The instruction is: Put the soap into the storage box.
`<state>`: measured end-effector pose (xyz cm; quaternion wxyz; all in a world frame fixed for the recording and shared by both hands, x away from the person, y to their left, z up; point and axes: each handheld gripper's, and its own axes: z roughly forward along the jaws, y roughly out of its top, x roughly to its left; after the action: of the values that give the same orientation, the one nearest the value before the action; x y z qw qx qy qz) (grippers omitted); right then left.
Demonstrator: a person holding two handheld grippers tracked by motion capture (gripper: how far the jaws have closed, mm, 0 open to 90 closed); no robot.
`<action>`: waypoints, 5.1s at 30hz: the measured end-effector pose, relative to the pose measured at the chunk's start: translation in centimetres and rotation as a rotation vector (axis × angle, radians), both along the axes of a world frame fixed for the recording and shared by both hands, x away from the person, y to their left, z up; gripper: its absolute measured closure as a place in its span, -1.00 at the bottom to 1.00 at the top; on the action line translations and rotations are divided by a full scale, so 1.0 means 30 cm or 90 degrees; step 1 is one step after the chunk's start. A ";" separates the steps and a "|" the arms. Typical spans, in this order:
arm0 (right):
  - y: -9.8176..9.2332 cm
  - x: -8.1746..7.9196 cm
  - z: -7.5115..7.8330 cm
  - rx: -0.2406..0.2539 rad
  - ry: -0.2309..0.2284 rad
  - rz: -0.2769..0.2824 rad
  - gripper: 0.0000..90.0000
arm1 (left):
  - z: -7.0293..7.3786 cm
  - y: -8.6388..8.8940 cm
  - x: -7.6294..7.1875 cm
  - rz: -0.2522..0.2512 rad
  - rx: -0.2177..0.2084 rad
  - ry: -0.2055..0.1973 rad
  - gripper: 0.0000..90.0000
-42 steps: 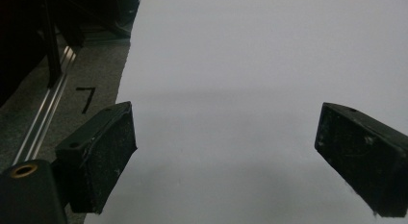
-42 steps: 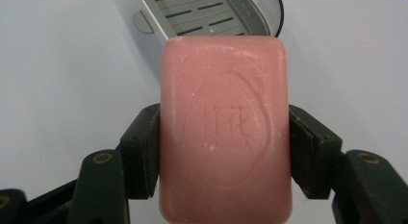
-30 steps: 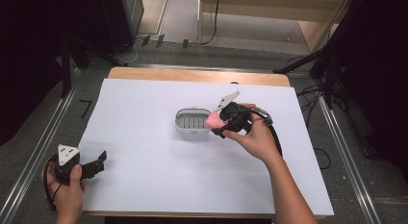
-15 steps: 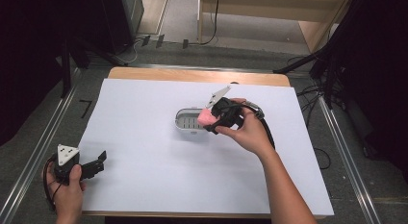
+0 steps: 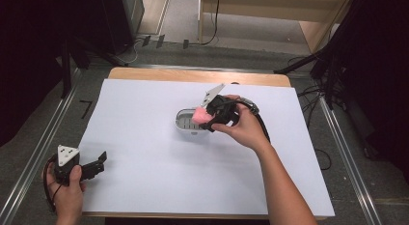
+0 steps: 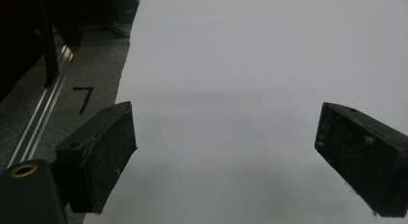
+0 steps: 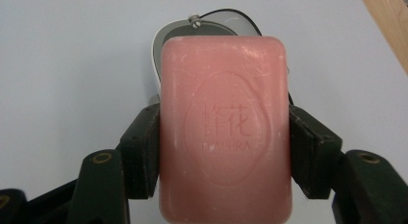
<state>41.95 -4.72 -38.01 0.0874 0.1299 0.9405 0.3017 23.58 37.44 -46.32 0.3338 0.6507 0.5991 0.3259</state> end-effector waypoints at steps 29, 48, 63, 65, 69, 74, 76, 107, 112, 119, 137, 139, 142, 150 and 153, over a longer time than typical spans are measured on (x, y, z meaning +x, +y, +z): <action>0.090 0.068 -0.043 -0.020 -0.035 0.099 -0.14 | 0.000 0.002 0.001 0.001 -0.005 0.002 -0.83; 0.099 0.094 -0.074 -0.017 -0.014 0.104 -0.14 | 0.000 0.003 0.001 0.001 -0.005 0.002 -0.83; 0.106 0.105 -0.089 -0.021 0.001 0.110 -0.15 | 0.000 0.003 0.002 0.001 -0.007 0.003 -0.83; 0.109 0.104 -0.094 -0.024 0.009 0.110 -0.16 | 0.000 0.003 0.001 0.001 -0.007 0.003 -0.83; 0.105 0.104 -0.083 0.003 0.021 0.095 -0.27 | 0.000 0.004 0.001 0.001 -0.007 0.003 -0.83; 0.094 0.097 -0.059 0.019 0.014 0.081 -0.36 | 0.001 0.004 0.001 0.001 -0.006 0.003 -0.83; 0.089 0.097 -0.057 0.022 0.013 0.076 -0.36 | 0.000 0.004 0.001 0.000 -0.007 0.003 -0.83; -0.143 -0.015 -0.061 0.110 0.018 -0.066 -0.69 | 0.000 0.001 0.001 0.004 -0.004 0.001 -0.83; -0.182 -0.040 -0.077 0.114 0.015 -0.076 -0.69 | 0.000 0.000 0.001 0.004 -0.003 0.001 -0.83; -0.229 -0.082 -0.097 0.125 0.016 -0.094 -0.69 | 0.000 -0.001 0.001 0.004 -0.002 0.002 -0.83; -0.395 -0.187 -0.148 0.162 0.007 -0.159 -0.69 | 0.000 -0.003 -0.002 0.004 0.003 -0.001 -0.83; -0.424 -0.202 -0.165 0.163 0.010 -0.170 -0.69 | 0.000 -0.003 -0.002 0.003 0.004 -0.001 -0.83; -0.441 -0.211 -0.172 0.165 0.011 -0.177 -0.69 | 0.000 -0.003 -0.002 0.004 0.004 -0.001 -0.83; -0.507 -0.251 -0.209 0.164 0.011 -0.200 -0.69 | 0.000 -0.001 -0.002 0.004 0.000 -0.002 -0.83; -0.534 -0.266 -0.225 0.168 0.010 -0.204 -0.69 | 0.000 -0.001 -0.002 0.004 0.000 -0.003 -0.83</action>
<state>33.98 -20.73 -44.77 0.1097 0.2906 0.8608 0.4032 23.52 37.42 -46.32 0.3342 0.6481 0.6003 0.3285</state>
